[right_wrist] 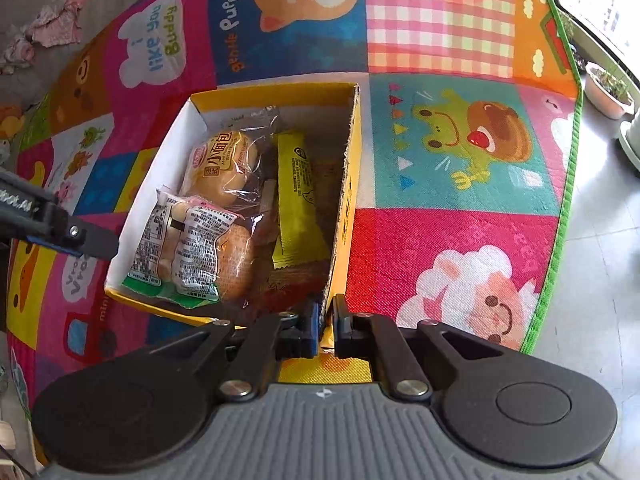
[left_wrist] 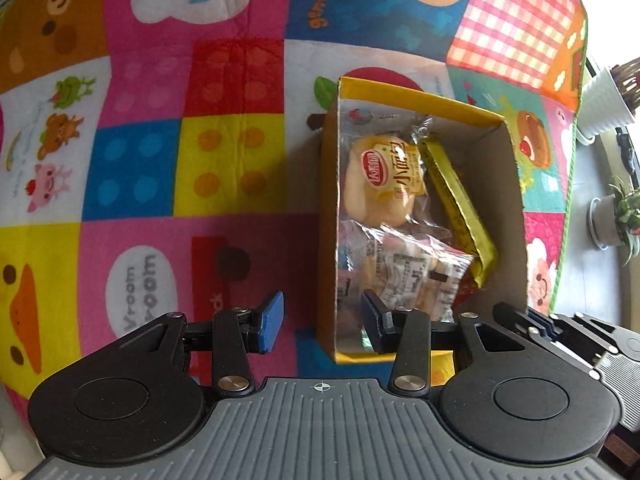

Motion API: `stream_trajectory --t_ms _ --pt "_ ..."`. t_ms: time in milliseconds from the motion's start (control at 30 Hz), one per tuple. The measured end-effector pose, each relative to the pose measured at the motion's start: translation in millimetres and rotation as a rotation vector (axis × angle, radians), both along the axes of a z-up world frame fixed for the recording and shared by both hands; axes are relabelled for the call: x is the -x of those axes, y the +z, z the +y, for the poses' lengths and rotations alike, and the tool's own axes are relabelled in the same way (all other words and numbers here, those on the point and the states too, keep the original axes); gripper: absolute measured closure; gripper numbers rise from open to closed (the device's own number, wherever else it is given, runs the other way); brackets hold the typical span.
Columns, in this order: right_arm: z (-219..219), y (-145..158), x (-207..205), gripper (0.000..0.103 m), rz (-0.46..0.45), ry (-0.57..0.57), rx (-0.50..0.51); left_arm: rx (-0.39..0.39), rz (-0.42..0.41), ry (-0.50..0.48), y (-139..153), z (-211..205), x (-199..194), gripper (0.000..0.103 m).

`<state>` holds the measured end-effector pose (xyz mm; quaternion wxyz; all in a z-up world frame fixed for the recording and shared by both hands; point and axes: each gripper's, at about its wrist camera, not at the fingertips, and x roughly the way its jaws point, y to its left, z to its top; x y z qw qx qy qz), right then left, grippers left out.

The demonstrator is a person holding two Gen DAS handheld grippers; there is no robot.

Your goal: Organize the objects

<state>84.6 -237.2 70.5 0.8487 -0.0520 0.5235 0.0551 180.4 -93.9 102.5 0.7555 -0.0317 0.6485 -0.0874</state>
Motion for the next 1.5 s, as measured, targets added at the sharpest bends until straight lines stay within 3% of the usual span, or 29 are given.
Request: stream_trajectory --t_ms 33,100,167,233,333,533,700,967,1133,1300,1333,1400,1500 --pt "3 0 1 0.097 -0.008 0.032 0.024 -0.01 -0.004 -0.015 -10 0 -4 0.057" --pt "6 -1 2 0.097 -0.022 0.09 0.063 -0.032 -0.038 -0.024 -27 5 -11 0.043" --pt "10 -4 2 0.096 -0.033 0.148 0.109 -0.017 -0.061 0.015 -39 19 -17 0.01" --pt "17 -9 -1 0.095 -0.052 0.215 0.168 0.03 -0.077 0.061 -48 39 -22 0.002" --pt "33 -10 -11 0.093 -0.1 0.315 0.215 0.103 -0.128 0.088 -55 67 -32 0.001" --pt "81 -13 -70 0.092 -0.21 0.471 0.276 0.031 -0.309 0.12 -48 106 -72 0.001" --pt "105 -13 -120 0.091 -0.213 0.473 0.238 0.022 -0.353 0.179 -48 130 -99 0.001" --pt "106 -14 -123 0.088 -0.231 0.444 0.237 0.021 -0.368 0.179 -44 129 -93 0.002" --pt "102 -13 -119 0.088 -0.233 0.401 0.17 0.024 -0.494 0.215 -22 139 -54 0.002" --pt "100 6 -88 0.081 -0.325 0.32 0.129 0.025 -0.545 0.208 -9 141 22 0.002" --pt "98 11 -77 0.078 -0.341 0.3 0.124 0.021 -0.543 0.192 -12 138 40 0.002" --pt "96 20 -49 0.052 -0.379 0.252 0.133 0.029 -0.536 0.159 -20 133 75 0.002" --pt "89 23 3 0.033 -0.421 0.17 0.133 -0.006 -0.521 0.094 -34 117 122 0.002"
